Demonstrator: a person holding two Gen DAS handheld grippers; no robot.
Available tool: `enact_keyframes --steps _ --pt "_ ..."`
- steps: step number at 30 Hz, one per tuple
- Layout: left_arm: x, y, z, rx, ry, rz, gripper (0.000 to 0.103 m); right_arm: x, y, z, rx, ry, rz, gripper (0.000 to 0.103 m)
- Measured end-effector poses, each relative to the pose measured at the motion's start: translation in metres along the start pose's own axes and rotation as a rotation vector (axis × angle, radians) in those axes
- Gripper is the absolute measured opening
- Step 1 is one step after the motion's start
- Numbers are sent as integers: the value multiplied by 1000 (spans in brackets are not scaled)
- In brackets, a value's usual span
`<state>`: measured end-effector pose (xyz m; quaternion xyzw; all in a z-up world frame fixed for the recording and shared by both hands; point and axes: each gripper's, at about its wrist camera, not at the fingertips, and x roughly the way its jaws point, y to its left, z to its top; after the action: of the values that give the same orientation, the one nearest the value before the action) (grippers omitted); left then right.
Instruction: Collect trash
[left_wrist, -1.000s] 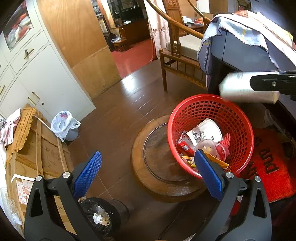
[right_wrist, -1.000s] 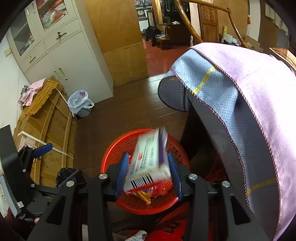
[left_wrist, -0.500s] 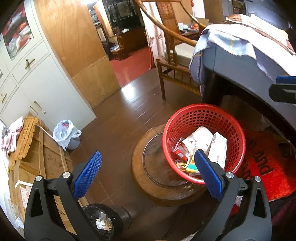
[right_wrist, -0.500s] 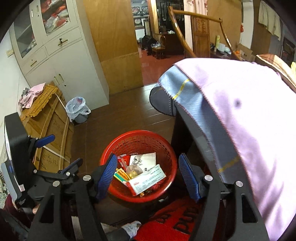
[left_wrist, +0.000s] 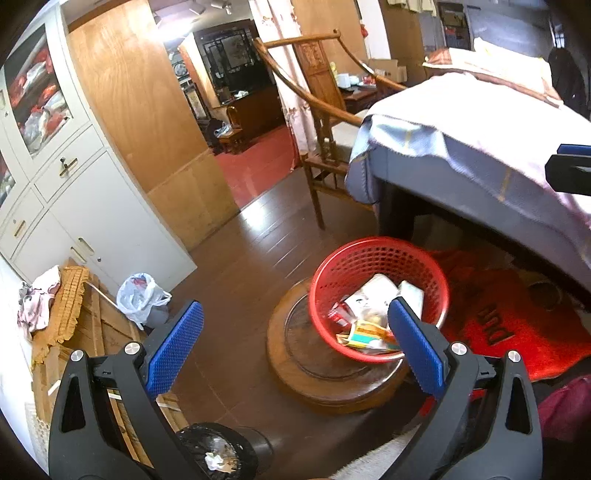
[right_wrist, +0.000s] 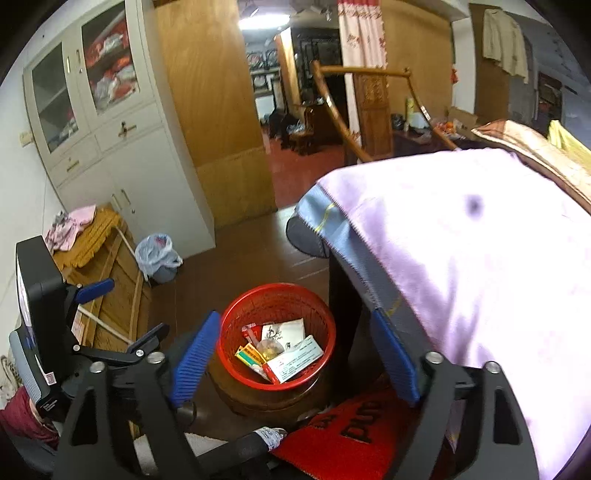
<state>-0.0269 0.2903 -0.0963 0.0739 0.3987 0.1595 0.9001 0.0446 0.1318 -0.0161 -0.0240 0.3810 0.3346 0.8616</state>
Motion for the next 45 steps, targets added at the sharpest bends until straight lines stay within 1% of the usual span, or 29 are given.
enact_keyframes --steps 3,7,9,15,19,22,28,37,45 --pt "-10 -5 1 8 -24 10 96 -10 0 -7 2 -7 -16 88" --pt "-15 -12 1 9 -42 -1 96 -11 -7 -20 28 20 -28 91" --pt "-12 -16 0 14 -34 -13 96 -6 -8 -27 37 39 -26 92" --pt "5 -20 -9 21 -1 -2 96 25 0 -41 26 113 -42 92" --pt "19 -16 -15 -1 41 -12 96 42 6 -49 11 151 -59 92" --pt "25 -12 -18 -11 57 -12 96 50 11 -53 -8 168 -69 92" --pt "26 -9 -20 -18 56 -5 96 53 17 -55 -28 175 -74 92" --pt "24 -11 -19 -15 50 -11 96 47 15 -55 -28 173 -68 92" --pt "27 -13 -19 -7 58 -12 96 51 17 -59 -37 188 -63 92"
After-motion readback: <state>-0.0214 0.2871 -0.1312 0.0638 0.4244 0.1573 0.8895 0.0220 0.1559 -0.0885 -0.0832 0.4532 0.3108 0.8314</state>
